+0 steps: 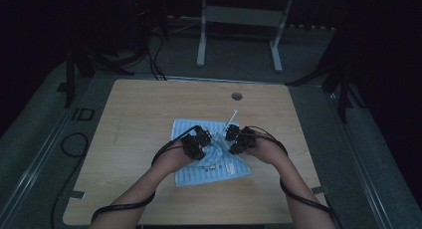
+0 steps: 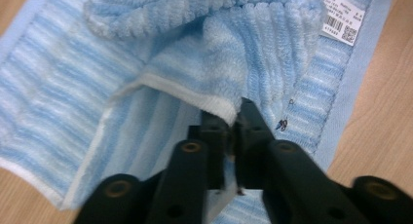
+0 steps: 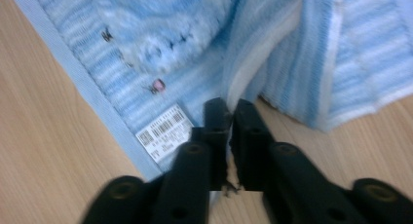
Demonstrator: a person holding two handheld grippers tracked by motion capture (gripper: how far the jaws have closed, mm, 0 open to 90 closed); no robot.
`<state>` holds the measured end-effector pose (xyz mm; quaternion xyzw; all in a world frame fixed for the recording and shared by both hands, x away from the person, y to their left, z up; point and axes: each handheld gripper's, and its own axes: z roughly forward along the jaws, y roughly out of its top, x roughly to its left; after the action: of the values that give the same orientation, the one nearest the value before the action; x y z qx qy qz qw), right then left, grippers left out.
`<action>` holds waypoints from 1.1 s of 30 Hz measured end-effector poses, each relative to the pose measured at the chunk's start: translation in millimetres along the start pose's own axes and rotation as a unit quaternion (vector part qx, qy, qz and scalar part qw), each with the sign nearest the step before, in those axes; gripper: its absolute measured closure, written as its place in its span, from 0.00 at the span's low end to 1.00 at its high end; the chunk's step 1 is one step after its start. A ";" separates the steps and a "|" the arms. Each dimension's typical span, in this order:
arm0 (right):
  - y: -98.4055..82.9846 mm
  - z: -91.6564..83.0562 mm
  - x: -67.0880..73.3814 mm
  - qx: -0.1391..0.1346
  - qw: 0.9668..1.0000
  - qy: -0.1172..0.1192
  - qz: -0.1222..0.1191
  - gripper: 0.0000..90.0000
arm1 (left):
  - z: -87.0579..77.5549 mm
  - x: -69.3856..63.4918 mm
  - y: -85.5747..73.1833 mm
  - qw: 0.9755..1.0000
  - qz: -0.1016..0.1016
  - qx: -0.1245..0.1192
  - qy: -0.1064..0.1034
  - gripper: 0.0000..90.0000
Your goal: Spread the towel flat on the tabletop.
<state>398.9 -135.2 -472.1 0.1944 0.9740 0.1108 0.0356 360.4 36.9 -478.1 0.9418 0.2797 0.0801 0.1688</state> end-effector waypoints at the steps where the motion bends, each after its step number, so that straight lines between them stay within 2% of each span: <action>1: 0.0 0.0 0.0 0.000 1.000 0.000 0.000 0.97 | 0.0 0.0 0.0 1.000 0.000 0.000 0.000 0.97; 3: -6.5 -5.9 0.2 -0.005 1.000 -0.014 -0.002 0.98 | -8.0 2.6 -7.0 1.000 -0.005 -0.008 0.001 0.97; 7: -14.6 -11.7 1.6 -0.014 1.000 -0.019 -0.001 0.98 | -14.1 6.6 -15.5 1.000 -0.014 -0.012 0.003 0.98; 11: -29.6 -18.4 3.8 -0.020 0.999 -0.028 0.004 0.98 | -22.3 10.3 -32.4 1.000 -0.021 -0.015 0.008 0.98; 15: -45.5 -23.5 7.2 -0.020 0.999 -0.034 0.010 0.98 | -27.2 14.2 -47.6 0.999 -0.038 -0.017 0.008 0.98; 19: -56.5 -27.3 11.5 -0.021 0.999 -0.037 0.013 0.98 | -31.3 18.7 -58.2 0.999 -0.047 -0.019 0.011 0.97; 20: -60.4 -28.5 12.3 -0.022 0.999 -0.036 0.015 0.98 | -34.0 21.6 -64.5 0.998 -0.059 -0.027 0.014 0.97; 21: -68.2 -30.2 15.6 -0.020 0.999 -0.040 0.015 0.98 | -34.8 22.7 -67.4 0.998 -0.061 -0.028 0.011 0.97; 22: -76.5 -32.3 17.9 -0.022 0.999 -0.033 0.021 0.98 | -36.1 23.3 -70.1 0.997 -0.064 -0.031 0.013 0.97; 24: -80.7 -33.6 20.2 -0.026 0.999 -0.033 0.021 0.98 | -38.0 24.9 -74.5 0.997 -0.069 -0.034 0.005 0.97; 26: -88.7 -36.1 23.9 -0.037 0.999 -0.019 0.027 0.98 | -38.7 24.1 -78.0 0.997 -0.073 -0.036 0.001 0.97; 28: -94.8 -36.8 31.7 -0.041 0.999 -0.022 0.026 0.98 | -36.9 18.5 -80.9 0.997 -0.069 -0.034 -0.006 0.97; 33: -107.9 -26.1 59.0 -0.023 1.000 -0.017 0.010 0.98 | -29.7 0.1 -88.9 0.998 -0.051 -0.024 -0.016 0.97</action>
<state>301.5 -214.7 -473.0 0.2055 0.9683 0.1304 0.0555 308.8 115.1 -482.7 0.9230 0.3225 0.0633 0.2000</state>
